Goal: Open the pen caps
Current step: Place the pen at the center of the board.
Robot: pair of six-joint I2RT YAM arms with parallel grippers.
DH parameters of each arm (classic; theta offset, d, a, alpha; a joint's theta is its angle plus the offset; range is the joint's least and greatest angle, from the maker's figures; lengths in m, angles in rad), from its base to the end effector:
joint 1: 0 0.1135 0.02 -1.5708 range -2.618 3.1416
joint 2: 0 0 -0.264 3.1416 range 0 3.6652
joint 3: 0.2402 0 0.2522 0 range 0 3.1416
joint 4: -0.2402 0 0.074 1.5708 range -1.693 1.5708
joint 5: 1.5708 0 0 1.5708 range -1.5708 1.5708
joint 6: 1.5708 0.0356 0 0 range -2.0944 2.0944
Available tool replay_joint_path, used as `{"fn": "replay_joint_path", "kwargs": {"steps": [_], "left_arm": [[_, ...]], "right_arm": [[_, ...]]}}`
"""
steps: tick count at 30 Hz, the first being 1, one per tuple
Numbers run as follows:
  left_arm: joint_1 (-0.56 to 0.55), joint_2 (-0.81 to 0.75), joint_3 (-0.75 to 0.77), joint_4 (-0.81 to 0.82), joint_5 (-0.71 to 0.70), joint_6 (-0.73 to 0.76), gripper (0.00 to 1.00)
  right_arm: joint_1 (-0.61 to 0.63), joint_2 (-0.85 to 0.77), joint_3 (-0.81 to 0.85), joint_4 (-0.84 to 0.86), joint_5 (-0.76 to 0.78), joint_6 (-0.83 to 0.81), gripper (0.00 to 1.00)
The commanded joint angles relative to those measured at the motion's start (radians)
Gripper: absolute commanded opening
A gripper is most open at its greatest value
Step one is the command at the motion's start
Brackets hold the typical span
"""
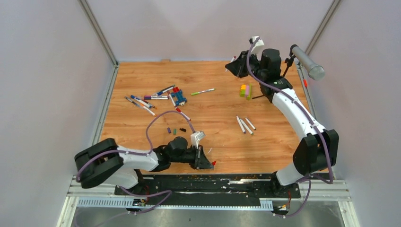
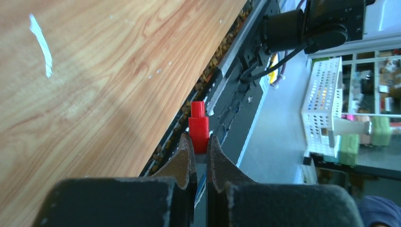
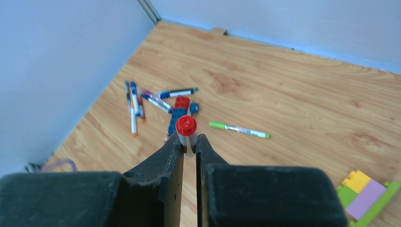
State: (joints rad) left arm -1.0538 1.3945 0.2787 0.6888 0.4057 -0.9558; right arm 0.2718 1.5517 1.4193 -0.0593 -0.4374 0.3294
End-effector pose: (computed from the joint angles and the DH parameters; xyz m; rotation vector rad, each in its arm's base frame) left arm 0.1026 -0.2089 0.1355 0.4309 2.3596 -1.5541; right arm 0.3524 0.1139 0.3843 -0.2760 1.7963 0.8159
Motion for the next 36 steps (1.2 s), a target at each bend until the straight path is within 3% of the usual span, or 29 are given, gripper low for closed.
{"fn": "replay_joint_path", "kwargs": {"steps": [1, 6, 12, 16, 21, 28, 36], "left_arm": [[0.003, -0.185, 0.089, -0.303, -0.156, 0.169, 0.00], [0.004, -0.371, 0.169, -0.584, -0.368, 0.318, 0.01], [0.017, -0.438, 0.237, -0.727, -0.548, 0.426, 0.00], [0.077, -0.418, 0.265, -0.734, -0.554, 0.439, 0.00], [0.156, -0.340, 0.303, -0.739, -0.543, 0.406, 0.00], [0.173, -0.244, 0.342, -0.775, -0.580, 0.364, 0.00], [0.177, -0.264, 0.314, -0.780, -0.602, 0.359, 0.00]], "right_arm": [[-0.002, -0.095, -0.105, 0.031, -0.094, -0.279, 0.00], [-0.006, -0.175, -0.211, -0.116, -0.142, -0.562, 0.00], [-0.011, -0.244, -0.319, -0.320, -0.069, -0.790, 0.00], [-0.030, -0.264, -0.415, -0.386, 0.054, -0.877, 0.00], [-0.069, -0.216, -0.469, -0.439, 0.151, -0.940, 0.00], [-0.081, -0.050, -0.419, -0.509, 0.285, -0.968, 0.04], [-0.100, 0.060, -0.388, -0.541, 0.323, -0.963, 0.06]]}}
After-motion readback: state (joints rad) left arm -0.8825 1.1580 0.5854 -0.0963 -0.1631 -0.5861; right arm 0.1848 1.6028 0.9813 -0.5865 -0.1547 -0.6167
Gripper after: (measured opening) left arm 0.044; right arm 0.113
